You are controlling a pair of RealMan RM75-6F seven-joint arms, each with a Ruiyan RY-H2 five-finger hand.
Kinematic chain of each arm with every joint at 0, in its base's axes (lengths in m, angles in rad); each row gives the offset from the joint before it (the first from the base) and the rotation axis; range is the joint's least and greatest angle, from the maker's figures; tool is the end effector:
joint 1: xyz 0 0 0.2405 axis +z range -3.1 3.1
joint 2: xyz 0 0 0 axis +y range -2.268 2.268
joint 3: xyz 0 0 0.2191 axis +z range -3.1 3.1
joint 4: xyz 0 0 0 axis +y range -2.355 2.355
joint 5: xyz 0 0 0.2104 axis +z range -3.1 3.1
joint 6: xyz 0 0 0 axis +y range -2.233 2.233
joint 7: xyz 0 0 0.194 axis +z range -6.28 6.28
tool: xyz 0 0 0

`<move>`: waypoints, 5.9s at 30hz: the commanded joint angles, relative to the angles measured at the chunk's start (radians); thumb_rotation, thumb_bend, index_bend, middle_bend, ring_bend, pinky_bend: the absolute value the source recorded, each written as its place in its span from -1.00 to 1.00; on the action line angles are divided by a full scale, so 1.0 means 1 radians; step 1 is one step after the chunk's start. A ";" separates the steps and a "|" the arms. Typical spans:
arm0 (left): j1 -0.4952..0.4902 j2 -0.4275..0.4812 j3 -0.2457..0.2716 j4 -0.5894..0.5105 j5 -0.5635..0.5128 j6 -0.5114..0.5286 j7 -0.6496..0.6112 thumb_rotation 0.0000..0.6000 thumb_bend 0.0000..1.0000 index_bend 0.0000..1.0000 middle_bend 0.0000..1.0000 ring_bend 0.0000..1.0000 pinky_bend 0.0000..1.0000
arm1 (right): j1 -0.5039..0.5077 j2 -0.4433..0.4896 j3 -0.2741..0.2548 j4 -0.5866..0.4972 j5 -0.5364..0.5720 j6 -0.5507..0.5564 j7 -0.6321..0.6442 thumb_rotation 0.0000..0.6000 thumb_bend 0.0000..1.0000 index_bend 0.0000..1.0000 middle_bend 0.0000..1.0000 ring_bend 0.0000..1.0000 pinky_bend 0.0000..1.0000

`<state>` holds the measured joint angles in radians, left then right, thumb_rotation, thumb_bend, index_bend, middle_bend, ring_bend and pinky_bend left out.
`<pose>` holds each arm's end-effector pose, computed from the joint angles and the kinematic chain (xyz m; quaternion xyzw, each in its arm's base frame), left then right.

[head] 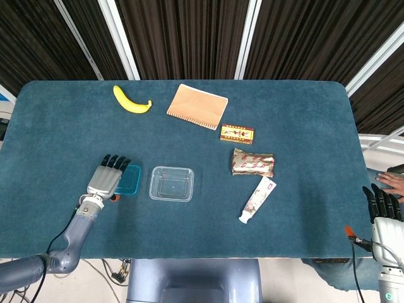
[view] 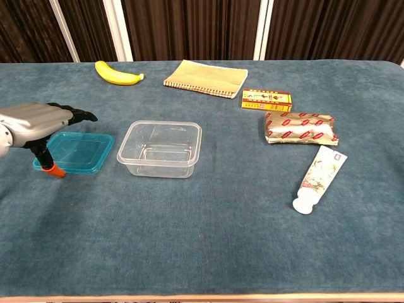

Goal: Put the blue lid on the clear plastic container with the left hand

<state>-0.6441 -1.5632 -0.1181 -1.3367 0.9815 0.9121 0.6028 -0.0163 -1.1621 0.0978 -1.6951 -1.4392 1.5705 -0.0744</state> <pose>-0.2070 0.3581 -0.0399 -0.7633 -0.3485 -0.2090 0.5022 -0.2801 -0.2076 0.1509 0.5206 -0.4077 0.3983 0.6357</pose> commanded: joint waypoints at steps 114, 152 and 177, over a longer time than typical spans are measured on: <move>-0.379 -0.032 -0.098 -0.494 -0.570 0.303 0.280 1.00 -0.58 -0.79 -0.48 -1.00 -1.00 | -0.002 -0.005 0.011 0.001 0.010 0.005 -0.002 1.00 -0.46 -0.90 -1.00 -1.00 -1.00; -0.401 -0.107 -0.081 -0.427 -0.565 0.340 0.348 1.00 -0.59 -0.79 -0.50 -1.00 -1.00 | -0.001 -0.002 0.011 0.001 0.010 0.001 0.003 1.00 -0.46 -0.90 -1.00 -1.00 -1.00; -0.412 -0.140 -0.081 -0.396 -0.589 0.356 0.390 1.00 -0.61 -0.80 -0.53 -1.00 -1.00 | -0.001 0.000 0.012 -0.003 0.017 -0.003 0.006 1.00 -0.46 -0.90 -1.00 -1.00 -1.00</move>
<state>-1.0562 -1.7024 -0.1992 -1.7336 0.3935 1.2684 0.9917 -0.0170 -1.1617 0.1096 -1.6978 -1.4226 1.5679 -0.0684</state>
